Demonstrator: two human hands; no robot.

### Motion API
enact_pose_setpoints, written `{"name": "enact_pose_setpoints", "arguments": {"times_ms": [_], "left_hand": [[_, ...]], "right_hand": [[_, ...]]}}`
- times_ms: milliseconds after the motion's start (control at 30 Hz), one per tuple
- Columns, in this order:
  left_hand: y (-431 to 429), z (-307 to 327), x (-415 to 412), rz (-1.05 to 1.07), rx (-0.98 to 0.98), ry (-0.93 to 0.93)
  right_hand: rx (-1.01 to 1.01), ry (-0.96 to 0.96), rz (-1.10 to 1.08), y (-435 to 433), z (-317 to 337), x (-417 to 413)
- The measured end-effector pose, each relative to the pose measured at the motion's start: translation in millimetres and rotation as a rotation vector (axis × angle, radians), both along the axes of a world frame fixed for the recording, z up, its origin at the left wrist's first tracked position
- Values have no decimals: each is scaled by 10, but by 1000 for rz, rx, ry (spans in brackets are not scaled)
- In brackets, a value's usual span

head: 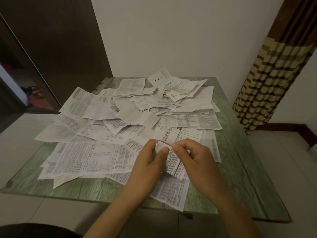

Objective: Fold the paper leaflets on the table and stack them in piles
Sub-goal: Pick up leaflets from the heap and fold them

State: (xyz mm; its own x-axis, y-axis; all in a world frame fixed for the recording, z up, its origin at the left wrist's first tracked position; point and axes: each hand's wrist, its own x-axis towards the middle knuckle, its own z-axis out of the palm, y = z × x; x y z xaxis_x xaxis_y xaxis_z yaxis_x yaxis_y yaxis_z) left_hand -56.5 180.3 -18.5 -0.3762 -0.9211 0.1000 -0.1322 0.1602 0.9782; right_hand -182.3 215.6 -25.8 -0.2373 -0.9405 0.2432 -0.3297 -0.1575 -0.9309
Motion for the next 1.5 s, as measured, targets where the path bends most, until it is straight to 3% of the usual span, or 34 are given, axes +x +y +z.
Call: {"name": "enact_pose_setpoints", "arguments": {"times_ms": [133, 300, 633, 800, 933, 1100, 1167, 1300, 1367, 1500], "left_hand": [[65, -35, -84, 183, -45, 64], [67, -39, -86, 182, 9, 166], [26, -14, 15, 88, 111, 207], [84, -89, -137, 240, -115, 158], [123, -139, -282, 350, -151, 193], [103, -145, -349, 416, -309, 150], [129, -114, -375, 419, -315, 169], [160, -32, -402, 422, -168, 287], [136, -21, -389, 424, -148, 280], [42, -41, -312, 338, -207, 165]], "right_hand": [[13, -208, -9, 7, -6, 77], [-11, -361, -40, 13, 40, 74], [10, -266, -27, 4, 5, 7], [-41, -198, -127, 6, -15, 132], [-128, -44, -231, -13, -50, 177], [-184, -57, -277, -8, -122, 212], [-145, -164, -299, 6, -104, 215], [76, -672, -72, 75, 40, 122], [95, -621, -3, 106, 101, 51], [30, -286, -72, 107, 134, -158]]}}
